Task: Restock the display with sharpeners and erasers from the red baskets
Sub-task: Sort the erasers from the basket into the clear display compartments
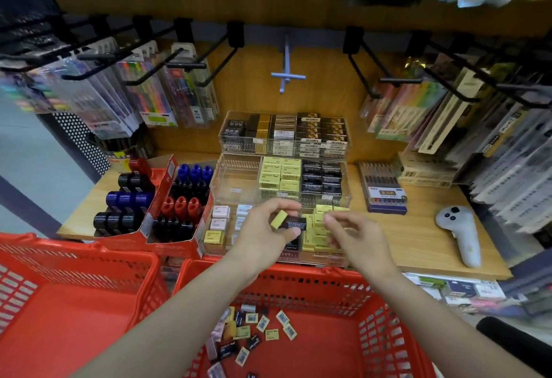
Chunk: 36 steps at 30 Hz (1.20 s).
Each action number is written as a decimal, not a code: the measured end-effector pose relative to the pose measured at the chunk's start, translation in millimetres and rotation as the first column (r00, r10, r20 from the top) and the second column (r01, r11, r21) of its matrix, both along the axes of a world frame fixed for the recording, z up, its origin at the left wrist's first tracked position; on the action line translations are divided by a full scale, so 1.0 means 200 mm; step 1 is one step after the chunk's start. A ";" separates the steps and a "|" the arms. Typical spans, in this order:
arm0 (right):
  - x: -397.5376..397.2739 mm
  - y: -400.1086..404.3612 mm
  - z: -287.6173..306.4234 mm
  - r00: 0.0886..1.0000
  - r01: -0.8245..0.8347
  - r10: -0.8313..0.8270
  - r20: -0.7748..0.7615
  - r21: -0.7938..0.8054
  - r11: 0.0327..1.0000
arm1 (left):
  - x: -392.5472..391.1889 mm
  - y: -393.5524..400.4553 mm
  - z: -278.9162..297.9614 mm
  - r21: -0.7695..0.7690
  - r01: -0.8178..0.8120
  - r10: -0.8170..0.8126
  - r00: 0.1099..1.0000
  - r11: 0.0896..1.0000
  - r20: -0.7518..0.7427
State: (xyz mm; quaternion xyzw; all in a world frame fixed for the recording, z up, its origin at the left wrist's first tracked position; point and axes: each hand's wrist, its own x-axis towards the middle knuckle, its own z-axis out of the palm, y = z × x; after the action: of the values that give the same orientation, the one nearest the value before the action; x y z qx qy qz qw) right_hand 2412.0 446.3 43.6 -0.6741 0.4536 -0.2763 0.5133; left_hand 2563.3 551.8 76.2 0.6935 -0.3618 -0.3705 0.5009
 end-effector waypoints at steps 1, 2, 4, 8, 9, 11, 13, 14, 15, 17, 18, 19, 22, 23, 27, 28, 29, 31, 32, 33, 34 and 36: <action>0.00 0.04 0.04 0.990 -0.078 0.059 0.128 0.146 0.986 | -0.02 0.00 0.01 -0.003 0.015 -0.015 1.000 1.000 0.000; 0.01 0.08 0.07 0.973 -0.142 0.091 0.212 0.237 0.961 | -0.03 -0.01 0.02 -0.002 0.025 -0.025 1.000 1.000 -0.008; 0.01 0.13 0.11 0.956 -0.186 0.112 0.271 0.264 0.946 | -0.06 0.00 0.03 0.008 0.037 -0.036 0.999 0.999 -0.039; -0.01 0.17 0.17 0.956 -0.154 0.082 0.281 0.244 0.958 | -0.10 0.03 0.06 0.054 0.056 -0.052 0.996 0.997 -0.070; -0.02 0.18 0.18 0.958 -0.166 0.100 0.269 0.232 0.959 | -0.10 0.04 0.07 0.062 0.055 -0.050 0.995 0.997 -0.081; -0.04 0.19 0.18 0.969 -0.183 0.145 0.199 0.186 0.965 | -0.11 0.07 0.07 0.083 0.048 -0.036 0.990 0.995 -0.137; -0.04 0.20 0.18 0.983 -0.128 0.102 0.153 0.172 0.977 | -0.12 0.08 0.08 0.095 0.041 -0.010 0.952 0.995 -0.307; -0.05 0.20 0.18 0.986 -0.090 0.061 0.158 0.186 0.978 | -0.12 0.09 0.08 0.091 0.030 0.010 0.912 0.995 -0.410; -0.05 0.19 0.18 0.984 -0.051 0.010 0.178 0.225 0.973 | -0.11 0.09 0.09 0.084 0.009 0.034 0.868 0.996 -0.496; -0.07 0.16 0.17 0.957 0.033 -0.137 0.256 0.372 0.928 | -0.09 0.09 0.09 0.064 -0.032 0.063 0.813 0.997 -0.578; -0.09 0.14 0.17 0.926 0.070 -0.230 0.298 0.463 0.884 | -0.08 0.08 0.09 0.061 -0.039 0.067 0.814 0.997 -0.577; -0.12 0.12 0.17 0.886 0.093 -0.321 0.333 0.552 0.829 | -0.07 0.08 0.09 0.067 -0.037 0.068 0.830 0.997 -0.553; -0.20 0.05 0.16 0.786 0.094 -0.491 0.375 0.713 0.694 | -0.06 0.04 0.06 0.107 -0.016 0.062 0.896 0.994 -0.439; -0.21 0.03 0.15 0.800 0.118 -0.495 0.338 0.721 0.683 | -0.07 0.02 0.05 0.115 -0.016 0.063 0.906 0.993 -0.419; -0.20 -0.01 0.11 0.976 0.157 -0.211 0.060 0.482 0.862 | -0.10 -0.04 0.02 0.113 0.000 0.046 0.913 0.994 -0.406; -0.19 -0.01 0.11 0.991 0.090 -0.123 0.050 0.430 0.898 | -0.11 -0.06 0.01 0.101 0.014 0.029 0.913 0.995 -0.407; -0.17 0.00 0.11 0.997 0.021 -0.051 0.065 0.403 0.915 | -0.11 -0.07 0.01 0.087 0.023 0.013 0.918 0.996 -0.396; -0.13 0.00 0.11 0.992 -0.082 0.039 0.118 0.392 0.916 | -0.11 -0.10 -0.01 0.075 0.020 0.002 0.957 0.997 -0.291; -0.12 0.00 0.11 0.988 -0.111 0.057 0.145 0.398 0.911 | -0.10 -0.11 -0.01 0.070 0.014 0.000 0.980 0.997 -0.199; -0.11 -0.01 0.11 0.984 -0.130 0.067 0.164 0.411 0.902 | -0.10 -0.12 -0.02 0.052 0.013 -0.007 0.994 0.999 -0.105; -0.10 -0.02 0.11 0.981 -0.149 0.079 0.179 0.425 0.893 | -0.10 -0.13 -0.03 0.021 0.021 -0.021 0.999 1.000 -0.026; -0.10 -0.03 0.11 0.974 -0.194 0.122 0.192 0.421 0.886 | -0.10 -0.14 -0.03 -0.046 0.059 -0.055 0.995 0.997 0.084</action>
State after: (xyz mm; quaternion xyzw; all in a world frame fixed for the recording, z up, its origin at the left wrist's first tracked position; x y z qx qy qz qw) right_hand 2392.8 440.3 65.3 -0.5521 0.4048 -0.1777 0.7070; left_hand 2542.5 523.9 69.6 0.6851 -0.4108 -0.3469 0.4915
